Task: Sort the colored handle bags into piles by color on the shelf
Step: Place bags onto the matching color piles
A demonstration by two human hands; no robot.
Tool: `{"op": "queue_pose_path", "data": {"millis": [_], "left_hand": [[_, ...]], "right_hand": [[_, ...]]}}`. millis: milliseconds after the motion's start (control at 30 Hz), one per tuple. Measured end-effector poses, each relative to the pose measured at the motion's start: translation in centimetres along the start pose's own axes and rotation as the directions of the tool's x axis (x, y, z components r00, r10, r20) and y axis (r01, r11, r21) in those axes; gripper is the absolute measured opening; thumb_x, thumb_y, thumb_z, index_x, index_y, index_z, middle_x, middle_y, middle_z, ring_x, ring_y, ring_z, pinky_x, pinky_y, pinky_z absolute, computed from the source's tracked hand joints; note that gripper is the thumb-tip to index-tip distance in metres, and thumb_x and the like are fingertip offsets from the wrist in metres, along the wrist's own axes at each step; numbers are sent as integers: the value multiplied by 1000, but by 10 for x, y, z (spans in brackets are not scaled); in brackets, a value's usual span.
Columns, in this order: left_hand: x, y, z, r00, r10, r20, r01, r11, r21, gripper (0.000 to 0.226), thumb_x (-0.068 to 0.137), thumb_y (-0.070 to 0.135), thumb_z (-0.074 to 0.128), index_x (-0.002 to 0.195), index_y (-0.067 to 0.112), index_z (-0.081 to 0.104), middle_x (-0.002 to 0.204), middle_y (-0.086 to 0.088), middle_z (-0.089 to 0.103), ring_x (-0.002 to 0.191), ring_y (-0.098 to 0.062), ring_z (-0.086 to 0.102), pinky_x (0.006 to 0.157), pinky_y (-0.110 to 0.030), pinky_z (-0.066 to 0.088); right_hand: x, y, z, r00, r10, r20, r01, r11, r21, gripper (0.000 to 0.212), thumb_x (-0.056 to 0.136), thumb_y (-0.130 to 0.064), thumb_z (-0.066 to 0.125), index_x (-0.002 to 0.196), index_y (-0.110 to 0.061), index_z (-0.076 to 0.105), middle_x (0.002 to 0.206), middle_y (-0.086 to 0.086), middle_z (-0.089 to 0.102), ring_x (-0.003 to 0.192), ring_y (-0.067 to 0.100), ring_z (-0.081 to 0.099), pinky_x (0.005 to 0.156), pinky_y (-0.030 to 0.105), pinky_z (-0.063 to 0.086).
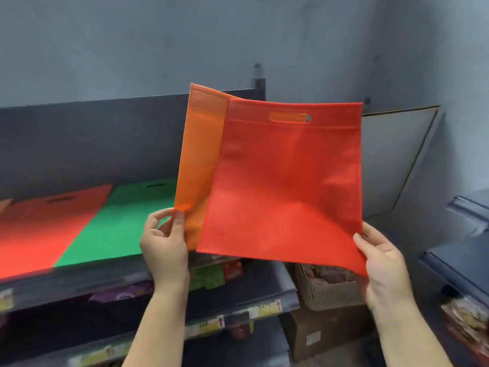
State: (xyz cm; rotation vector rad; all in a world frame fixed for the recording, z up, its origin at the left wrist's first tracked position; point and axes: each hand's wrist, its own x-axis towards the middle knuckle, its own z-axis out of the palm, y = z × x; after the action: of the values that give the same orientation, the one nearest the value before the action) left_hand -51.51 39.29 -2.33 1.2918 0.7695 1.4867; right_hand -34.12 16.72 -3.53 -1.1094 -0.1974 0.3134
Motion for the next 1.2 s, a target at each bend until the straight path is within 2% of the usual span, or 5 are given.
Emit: {"op": "queue_pose_path", "data": {"millis": [333, 567, 667, 1067, 1200], "left_hand": [[98, 9, -152, 974, 43, -221, -18, 993, 112, 26, 89, 27, 65, 72, 46, 62, 76, -9, 55, 70, -25, 52, 70, -41, 46], [149, 12, -240, 950, 53, -306, -3, 987, 159, 10, 89, 31, 64, 80, 35, 60, 68, 0, 60, 68, -24, 58, 68, -40, 49], [165, 14, -272, 947, 17, -321, 28, 990, 137, 8, 89, 31, 64, 82, 33, 60, 80, -5, 67, 79, -31, 65, 79, -48, 53], [180, 28, -380, 861, 42, -507, 45, 987, 157, 15, 90, 22, 64, 80, 33, 60, 94, -6, 69, 98, -31, 64, 94, -54, 49], [184, 30, -408, 833, 92, -545, 25, 979, 202, 15, 89, 23, 65, 79, 34, 61, 90, 1, 69, 95, -25, 65, 92, -46, 50]], "right_hand": [[-34, 68, 167, 967, 92, 238, -105, 994, 41, 31, 96, 3, 43, 96, -18, 66, 80, -2, 75, 69, 9, 71, 57, 19, 56], [-68, 106, 262, 931, 114, 346, -141, 989, 53, 31, 96, 3, 42, 100, -17, 65, 82, -2, 75, 71, 8, 71, 59, 18, 56], [-83, 123, 298, 919, 119, 376, -163, 983, 88, 31, 96, 5, 40, 98, -15, 64, 77, -3, 74, 66, 6, 69, 61, 16, 56], [-135, 167, 384, 800, 294, 522, -342, 940, -6, 31, 94, 5, 44, 97, -16, 67, 81, 2, 75, 64, 9, 69, 57, 19, 55], [-143, 178, 404, 789, 315, 527, -356, 934, -26, 29, 94, 2, 47, 105, -17, 65, 83, 5, 75, 61, 11, 68, 54, 20, 55]]}}
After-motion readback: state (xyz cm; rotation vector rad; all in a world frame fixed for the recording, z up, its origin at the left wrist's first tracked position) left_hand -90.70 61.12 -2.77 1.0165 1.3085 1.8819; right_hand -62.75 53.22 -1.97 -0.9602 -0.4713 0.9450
